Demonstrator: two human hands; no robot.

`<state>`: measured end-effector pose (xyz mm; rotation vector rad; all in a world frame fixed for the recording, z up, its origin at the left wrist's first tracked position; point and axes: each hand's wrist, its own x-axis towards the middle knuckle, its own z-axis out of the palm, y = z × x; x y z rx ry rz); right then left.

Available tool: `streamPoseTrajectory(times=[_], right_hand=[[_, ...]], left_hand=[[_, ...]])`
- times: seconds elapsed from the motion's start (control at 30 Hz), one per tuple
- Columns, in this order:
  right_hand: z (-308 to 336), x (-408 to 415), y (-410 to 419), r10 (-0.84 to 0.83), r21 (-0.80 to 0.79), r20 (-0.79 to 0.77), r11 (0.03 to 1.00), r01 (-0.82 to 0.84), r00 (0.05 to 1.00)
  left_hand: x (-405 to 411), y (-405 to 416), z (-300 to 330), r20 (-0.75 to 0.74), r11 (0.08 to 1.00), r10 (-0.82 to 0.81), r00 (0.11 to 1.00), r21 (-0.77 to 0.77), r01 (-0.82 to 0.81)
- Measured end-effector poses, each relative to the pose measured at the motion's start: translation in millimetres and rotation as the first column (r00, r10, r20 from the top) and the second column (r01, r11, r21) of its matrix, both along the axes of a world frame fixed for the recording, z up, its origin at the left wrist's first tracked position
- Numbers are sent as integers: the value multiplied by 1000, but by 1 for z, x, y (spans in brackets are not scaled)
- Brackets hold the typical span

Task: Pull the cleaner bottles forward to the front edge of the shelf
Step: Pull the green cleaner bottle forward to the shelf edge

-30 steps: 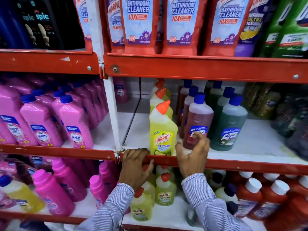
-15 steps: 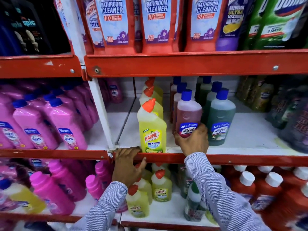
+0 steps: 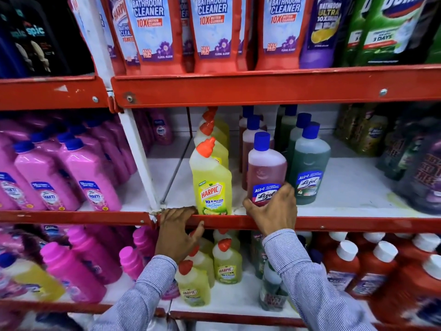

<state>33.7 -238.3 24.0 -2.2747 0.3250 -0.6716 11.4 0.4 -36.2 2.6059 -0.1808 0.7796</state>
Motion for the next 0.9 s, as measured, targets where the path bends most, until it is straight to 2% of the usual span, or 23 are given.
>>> streamPoseTrajectory(times=[0.1,0.23,0.37,0.43,0.5,0.6,0.9], right_hand=[[0,-5,-1,28,-3,21,1000,-27,999],[-12,-18,-15,69,71,190,994,-84,979],[-23,-17,-44,-63,243,351,970,-26,934],[-20,-1,-59,-124,258,300,965,44,946],[-12,16,-69,-155,220,175,969,115,972],[0,33,-76,-149,189,49,972,137,988],[0,29,-89,-171,108,36,980,166,985]], left_hand=[[-1,-1,2,12,1000,0,1000,31,-1],[-1,0,2,4,999,-3,1000,34,2],[0,0,0,0,999,-3,1000,46,3],[0,0,0,2,999,3,1000,51,-3],[0,0,0,7,999,7,1000,54,-7],[0,-1,2,1,999,6,1000,51,-6],[2,1,0,-4,998,-2,1000,66,2]])
